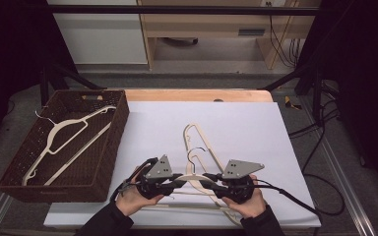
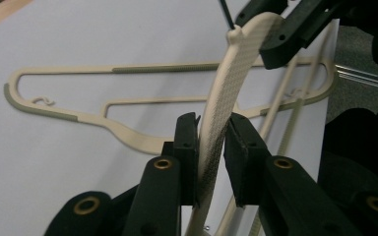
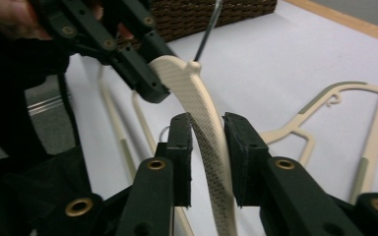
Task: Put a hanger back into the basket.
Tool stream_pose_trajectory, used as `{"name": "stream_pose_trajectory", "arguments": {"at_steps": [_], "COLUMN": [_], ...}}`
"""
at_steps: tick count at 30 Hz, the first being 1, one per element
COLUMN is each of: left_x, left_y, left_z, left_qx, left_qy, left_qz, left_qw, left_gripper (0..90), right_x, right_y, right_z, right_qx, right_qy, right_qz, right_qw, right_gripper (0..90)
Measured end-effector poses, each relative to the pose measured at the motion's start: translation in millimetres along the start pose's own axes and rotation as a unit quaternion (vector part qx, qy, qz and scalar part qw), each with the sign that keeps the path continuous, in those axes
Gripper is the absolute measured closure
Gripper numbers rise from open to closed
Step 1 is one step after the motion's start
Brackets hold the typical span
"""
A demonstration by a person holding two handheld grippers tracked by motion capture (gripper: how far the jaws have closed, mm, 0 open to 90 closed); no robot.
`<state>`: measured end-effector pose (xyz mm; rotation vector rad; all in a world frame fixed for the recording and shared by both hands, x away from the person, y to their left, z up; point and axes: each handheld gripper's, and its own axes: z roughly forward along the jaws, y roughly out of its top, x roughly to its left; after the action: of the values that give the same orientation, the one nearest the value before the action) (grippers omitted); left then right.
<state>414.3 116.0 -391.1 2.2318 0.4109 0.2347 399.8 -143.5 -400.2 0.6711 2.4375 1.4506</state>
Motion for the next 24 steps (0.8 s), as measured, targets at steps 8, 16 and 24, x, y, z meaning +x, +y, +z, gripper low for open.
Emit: {"name": "stream_pose_trajectory", "arguments": {"at_steps": [8,16,24], "left_x": [-3.0,-5.3,3.1], "left_y": [0.9,2.6,1.8], "left_z": [0.0,-8.0,-19.3], "left_qx": [0.001,-0.024,-0.029], "left_qy": [-0.023,-0.006,0.018], "left_qz": [-0.01,-0.017,-0.035], "left_qw": [0.9997,0.9995,0.9988], "left_gripper": [83.2,86.2,86.2], "right_x": [-0.8,-7.1,-25.7], "right_y": [-0.5,-0.9,-7.9], "right_z": [0.3,-12.8,-39.6], "right_qx": [-0.014,-0.041,-0.069], "right_qy": [-0.028,-0.06,-0.109], "right_qz": [-0.002,0.008,0.05], "right_qw": [0.9995,0.9973,0.9904], "right_gripper": [60.1,50.4,33.8]}}
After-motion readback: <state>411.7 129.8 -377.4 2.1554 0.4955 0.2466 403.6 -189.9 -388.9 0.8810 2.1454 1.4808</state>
